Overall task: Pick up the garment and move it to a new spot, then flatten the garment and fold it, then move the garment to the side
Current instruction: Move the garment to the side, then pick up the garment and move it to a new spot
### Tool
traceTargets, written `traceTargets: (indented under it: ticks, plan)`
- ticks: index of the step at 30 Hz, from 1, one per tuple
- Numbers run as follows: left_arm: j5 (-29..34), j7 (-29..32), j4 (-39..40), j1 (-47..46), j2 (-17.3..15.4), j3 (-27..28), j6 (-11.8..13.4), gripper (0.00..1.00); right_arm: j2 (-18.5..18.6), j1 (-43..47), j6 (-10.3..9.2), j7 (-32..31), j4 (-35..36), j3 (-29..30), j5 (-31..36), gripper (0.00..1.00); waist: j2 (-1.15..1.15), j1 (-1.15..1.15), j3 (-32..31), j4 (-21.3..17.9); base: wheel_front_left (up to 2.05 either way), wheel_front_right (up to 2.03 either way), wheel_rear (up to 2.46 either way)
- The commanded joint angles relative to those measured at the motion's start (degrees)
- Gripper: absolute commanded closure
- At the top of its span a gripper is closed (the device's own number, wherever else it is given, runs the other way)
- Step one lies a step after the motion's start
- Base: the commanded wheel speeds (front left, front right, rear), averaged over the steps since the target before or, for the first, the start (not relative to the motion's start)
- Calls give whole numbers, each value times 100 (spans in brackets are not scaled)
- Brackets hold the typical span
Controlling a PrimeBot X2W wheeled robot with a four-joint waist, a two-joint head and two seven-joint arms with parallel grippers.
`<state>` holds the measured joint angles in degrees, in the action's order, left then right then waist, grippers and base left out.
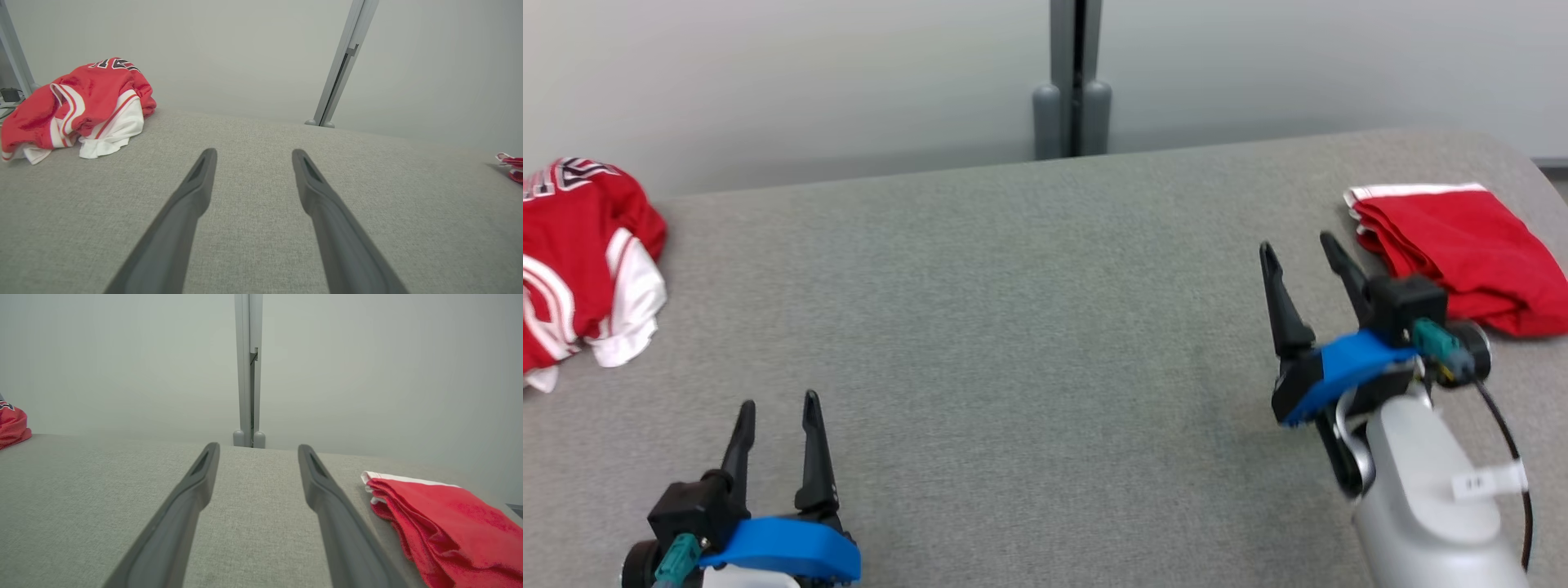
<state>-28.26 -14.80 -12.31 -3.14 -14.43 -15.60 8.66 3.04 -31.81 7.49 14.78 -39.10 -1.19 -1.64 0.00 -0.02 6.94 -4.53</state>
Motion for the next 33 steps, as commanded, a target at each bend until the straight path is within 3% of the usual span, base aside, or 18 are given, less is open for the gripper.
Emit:
traceTargets:
  ticks: [1, 8, 14, 33]
  plan:
    - [-37, -21, -13, 29, -10, 2, -17, 0, -12, 162, 1, 24, 82, -36, -75, 0, 0, 2, -26, 30, 0, 0, 0]
    - [-24, -31, -119, 321, 86, -161, -115, 0, -7, 1536, 1, 44, 1095, -456, -466, 0, 0, 2, -323, 337, 0, 0, 0]
    - [18, 42, -109, 415, 77, -287, -79, 0, -8, 2332, 1, 46, 1582, -391, -691, 0, 0, 2, -461, 517, 0, 0, 0]
    - [-29, 145, -21, 548, 28, -423, -27, 0, -11, 2705, 1, 49, 1887, -404, -805, 0, 0, 2, -535, 495, 0, 0, 0]
